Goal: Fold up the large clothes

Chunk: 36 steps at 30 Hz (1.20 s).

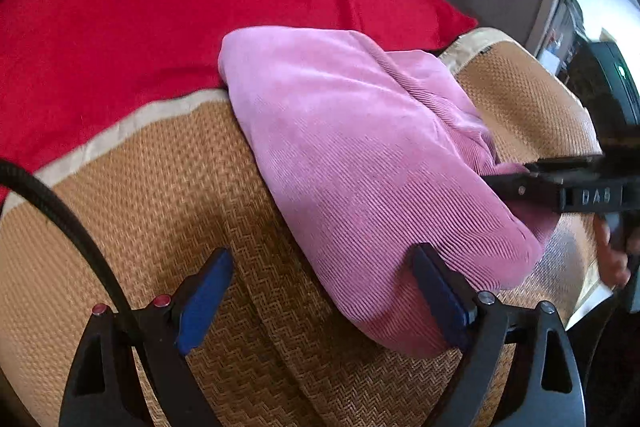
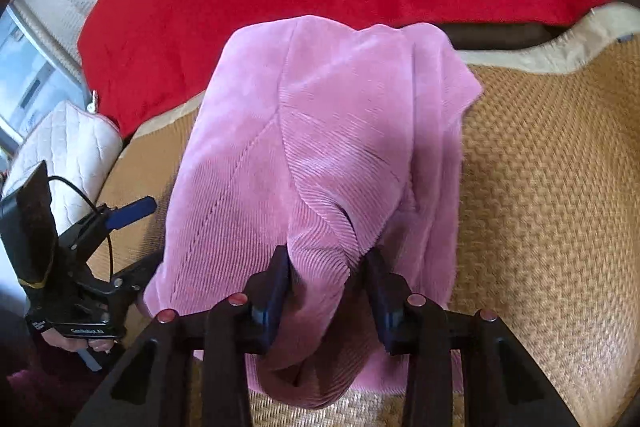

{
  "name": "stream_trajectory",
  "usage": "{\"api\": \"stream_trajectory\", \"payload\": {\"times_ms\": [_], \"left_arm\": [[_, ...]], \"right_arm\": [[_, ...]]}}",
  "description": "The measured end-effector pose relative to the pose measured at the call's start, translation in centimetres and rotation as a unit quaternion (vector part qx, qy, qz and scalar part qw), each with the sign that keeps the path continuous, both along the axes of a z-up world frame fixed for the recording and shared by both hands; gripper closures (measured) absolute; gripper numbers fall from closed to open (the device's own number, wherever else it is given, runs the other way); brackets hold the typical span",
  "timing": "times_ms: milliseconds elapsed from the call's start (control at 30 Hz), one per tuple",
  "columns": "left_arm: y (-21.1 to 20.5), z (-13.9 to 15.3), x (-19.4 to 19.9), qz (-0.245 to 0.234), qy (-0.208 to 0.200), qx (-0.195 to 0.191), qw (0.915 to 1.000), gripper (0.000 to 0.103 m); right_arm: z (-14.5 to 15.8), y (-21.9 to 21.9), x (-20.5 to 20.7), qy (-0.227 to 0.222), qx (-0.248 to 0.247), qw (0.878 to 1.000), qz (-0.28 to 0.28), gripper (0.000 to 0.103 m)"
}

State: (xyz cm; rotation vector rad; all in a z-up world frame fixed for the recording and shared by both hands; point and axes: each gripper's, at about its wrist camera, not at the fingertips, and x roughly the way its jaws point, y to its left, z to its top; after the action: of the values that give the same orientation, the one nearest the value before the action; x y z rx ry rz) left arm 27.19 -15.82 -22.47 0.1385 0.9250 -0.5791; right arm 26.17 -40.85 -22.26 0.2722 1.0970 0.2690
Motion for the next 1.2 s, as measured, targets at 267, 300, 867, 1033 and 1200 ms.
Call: {"api": "stream_trajectory", "payload": {"times_ms": [267, 300, 867, 1033, 1200], "left_arm": [[1.8, 1.3, 0.1, 0.008, 0.004, -0.022, 0.9997, 0.011], [2.3, 1.6, 0.3, 0.010, 0.010, -0.030, 0.9995, 0.011], [2.5, 1.1, -1.1, -0.001, -0.006, 0.032, 0.9995, 0.012], [2.2, 1.5, -1.3, 0.009, -0.029, 0.056, 0.9980, 0.012], [1.2, 2.2, -2.0, 0.006, -0.059, 0.079, 0.9952, 0.012]], "right_arm": [[0.8, -1.3, 0.4, 0.012, 0.047, 0.999, -0.022, 0.050], [1.2, -1.9, 0.4, 0.010, 0.061, 0.998, -0.028, 0.047], [0.8, -0.7, 0.7, 0.002, 0.004, 1.000, -0.020, 0.045], [3.0, -1.4, 0.3, -0.043, 0.013, 0.998, -0.047, 0.045], [3.8, -1.8, 1.1, -0.074, 0.014, 0.992, -0.104, 0.045]]}}
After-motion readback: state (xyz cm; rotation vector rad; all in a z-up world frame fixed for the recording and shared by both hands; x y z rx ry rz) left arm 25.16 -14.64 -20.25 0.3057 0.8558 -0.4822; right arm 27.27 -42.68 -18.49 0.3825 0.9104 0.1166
